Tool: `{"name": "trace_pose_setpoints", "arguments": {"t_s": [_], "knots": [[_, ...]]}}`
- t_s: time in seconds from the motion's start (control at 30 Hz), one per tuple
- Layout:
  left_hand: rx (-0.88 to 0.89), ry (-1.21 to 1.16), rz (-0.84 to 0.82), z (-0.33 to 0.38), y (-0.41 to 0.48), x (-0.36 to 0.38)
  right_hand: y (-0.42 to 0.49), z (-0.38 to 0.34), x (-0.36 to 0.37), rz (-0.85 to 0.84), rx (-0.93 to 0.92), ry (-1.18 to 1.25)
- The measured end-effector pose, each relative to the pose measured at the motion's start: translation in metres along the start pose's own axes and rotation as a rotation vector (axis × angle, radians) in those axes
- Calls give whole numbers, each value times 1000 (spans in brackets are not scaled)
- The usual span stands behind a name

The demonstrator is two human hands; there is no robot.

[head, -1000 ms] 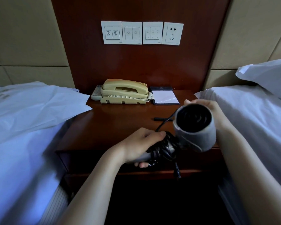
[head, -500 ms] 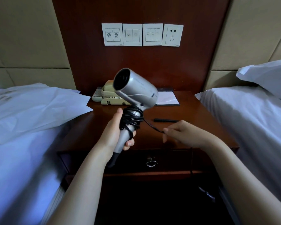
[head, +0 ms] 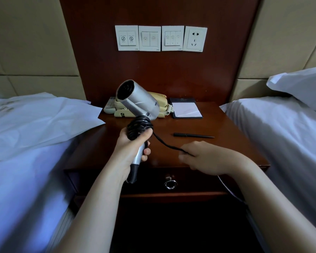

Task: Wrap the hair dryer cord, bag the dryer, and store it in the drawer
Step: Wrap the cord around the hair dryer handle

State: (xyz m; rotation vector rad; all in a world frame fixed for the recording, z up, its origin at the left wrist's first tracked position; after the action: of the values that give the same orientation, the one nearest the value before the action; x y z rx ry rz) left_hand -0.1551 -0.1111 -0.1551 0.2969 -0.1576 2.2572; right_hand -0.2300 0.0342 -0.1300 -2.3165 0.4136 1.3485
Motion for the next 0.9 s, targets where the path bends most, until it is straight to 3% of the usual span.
{"name": "trace_pose_setpoints", "arguments": {"t_s": [0.13, 0.23, 0.3, 0.4, 0.53, 0.7, 0.8, 0.9], "knots": [[62, -13, 143, 8, 6, -17, -8, -10, -6, 10, -79, 1], [3, -87, 137, 7, 6, -24, -11, -18, -9, 100, -120, -59], [-36, 13, 109, 5, 1, -23, -14, -26, -9, 166, -118, -168], [-48, 359, 75, 0, -5, -23, -22, -47, -14, 320, -172, -360], [75, 631, 9, -3, 1, -12, -26, -72, -17, 459, -315, -449], [30, 670, -142, -12, -11, 18, -26, -85, -23, 579, -479, -468], [-41, 706, -169, -16, -17, 30, -29, -89, -26, 605, -495, -476], [-5, 764, -166, -15, -18, 36, -31, -86, -34, 540, -453, -389]]}}
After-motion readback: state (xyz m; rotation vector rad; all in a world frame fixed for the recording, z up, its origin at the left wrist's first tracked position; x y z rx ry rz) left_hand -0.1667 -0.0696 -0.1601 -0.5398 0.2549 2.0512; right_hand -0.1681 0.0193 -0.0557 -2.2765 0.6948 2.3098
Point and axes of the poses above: each hand's wrist, its own y-axis towards the middle knuckle, its own x-axis out of the palm, z = x × y, the point moved 8 cm from there along y, towards the middle knuckle, and after that the axes turned 2 degrees about x, right-handed, at the moved point
